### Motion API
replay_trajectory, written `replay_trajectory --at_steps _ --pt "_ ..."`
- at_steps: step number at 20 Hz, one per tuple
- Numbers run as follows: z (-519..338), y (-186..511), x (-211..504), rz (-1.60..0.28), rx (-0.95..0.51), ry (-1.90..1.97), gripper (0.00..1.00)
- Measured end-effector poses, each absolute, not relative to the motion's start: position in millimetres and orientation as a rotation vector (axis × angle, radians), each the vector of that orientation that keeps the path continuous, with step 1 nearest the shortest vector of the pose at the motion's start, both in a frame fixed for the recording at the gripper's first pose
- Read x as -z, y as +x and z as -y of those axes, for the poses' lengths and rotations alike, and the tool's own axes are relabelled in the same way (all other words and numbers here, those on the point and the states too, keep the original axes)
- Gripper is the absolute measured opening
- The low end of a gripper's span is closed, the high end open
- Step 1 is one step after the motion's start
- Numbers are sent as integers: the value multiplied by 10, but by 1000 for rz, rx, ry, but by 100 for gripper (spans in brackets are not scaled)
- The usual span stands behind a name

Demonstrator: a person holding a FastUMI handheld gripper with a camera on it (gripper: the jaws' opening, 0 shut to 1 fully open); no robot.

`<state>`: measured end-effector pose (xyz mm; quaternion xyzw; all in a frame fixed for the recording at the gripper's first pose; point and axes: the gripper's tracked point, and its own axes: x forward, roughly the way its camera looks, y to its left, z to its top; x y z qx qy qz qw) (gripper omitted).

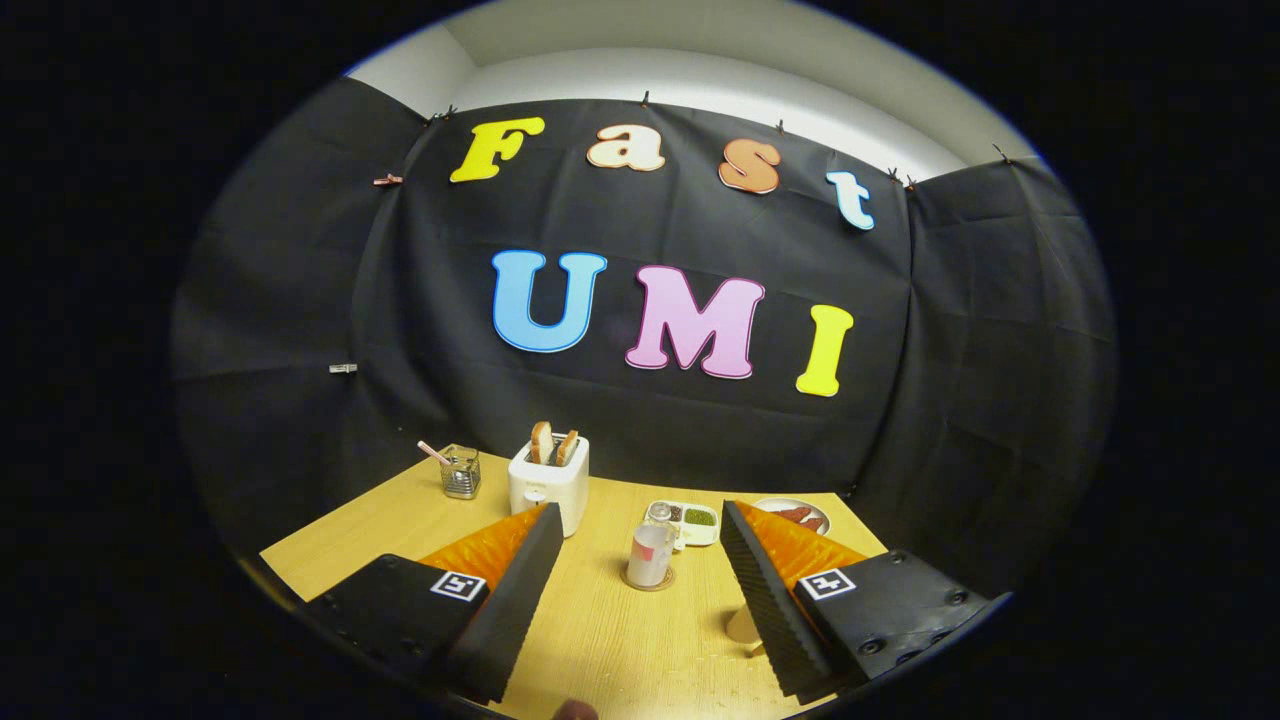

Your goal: Take the bottle from table, then pour the juice into the cup, finally place the bottle on the coaster

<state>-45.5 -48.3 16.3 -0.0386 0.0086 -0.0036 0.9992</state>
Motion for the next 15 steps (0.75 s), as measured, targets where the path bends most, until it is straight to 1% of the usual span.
replay_trajectory --at_steps 5,8,11,15 --pt "532 -690 -34 -38 90 -143 97" --pt "445 -773 -6 -17 106 -168 97" --pt "321 -836 58 -25 66 -160 97" --pt "381 -907 -87 -2 98 -102 97"
